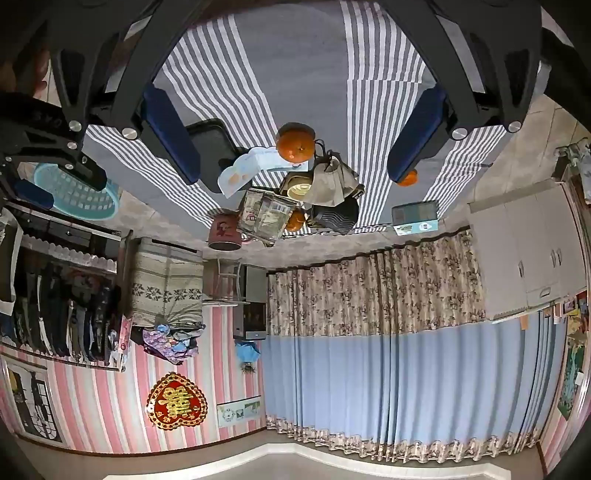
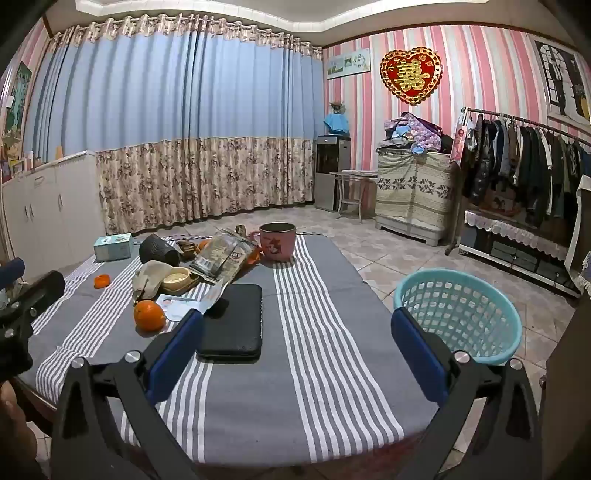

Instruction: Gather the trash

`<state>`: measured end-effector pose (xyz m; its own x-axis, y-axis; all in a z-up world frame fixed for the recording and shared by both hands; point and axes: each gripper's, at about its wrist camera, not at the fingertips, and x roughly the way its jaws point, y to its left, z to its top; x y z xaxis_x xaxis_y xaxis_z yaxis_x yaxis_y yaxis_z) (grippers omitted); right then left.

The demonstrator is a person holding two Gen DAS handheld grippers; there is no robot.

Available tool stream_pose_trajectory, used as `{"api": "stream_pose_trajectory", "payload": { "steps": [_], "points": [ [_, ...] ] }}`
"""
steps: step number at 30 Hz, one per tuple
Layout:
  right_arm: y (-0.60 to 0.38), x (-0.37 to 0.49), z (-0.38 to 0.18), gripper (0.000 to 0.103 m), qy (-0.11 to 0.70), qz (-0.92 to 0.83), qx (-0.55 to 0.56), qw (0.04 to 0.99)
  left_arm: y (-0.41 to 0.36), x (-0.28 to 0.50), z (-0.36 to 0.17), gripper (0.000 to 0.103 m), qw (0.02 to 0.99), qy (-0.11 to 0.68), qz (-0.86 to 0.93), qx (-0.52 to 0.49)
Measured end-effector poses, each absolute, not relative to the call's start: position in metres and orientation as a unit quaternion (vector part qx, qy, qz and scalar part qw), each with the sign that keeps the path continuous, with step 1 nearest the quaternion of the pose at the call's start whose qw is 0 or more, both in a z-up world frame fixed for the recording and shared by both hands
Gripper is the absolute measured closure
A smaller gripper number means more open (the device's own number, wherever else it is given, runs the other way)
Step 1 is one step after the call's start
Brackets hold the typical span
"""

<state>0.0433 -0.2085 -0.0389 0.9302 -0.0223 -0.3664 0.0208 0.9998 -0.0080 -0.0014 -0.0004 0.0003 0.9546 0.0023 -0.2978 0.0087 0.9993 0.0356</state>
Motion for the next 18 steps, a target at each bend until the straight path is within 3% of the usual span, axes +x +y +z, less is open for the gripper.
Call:
{"api": "stream_pose_trajectory", "payload": {
  "steps": [18],
  "points": [
    [-0.2124, 0.0428, -0.0420, 0.004, 0.183, -0.015, 0.000, 0.983, -0.0020, -0.0047, -0.0006, 0.005, 0.988, 0.154, -0.002, 0.016]
  ]
}}
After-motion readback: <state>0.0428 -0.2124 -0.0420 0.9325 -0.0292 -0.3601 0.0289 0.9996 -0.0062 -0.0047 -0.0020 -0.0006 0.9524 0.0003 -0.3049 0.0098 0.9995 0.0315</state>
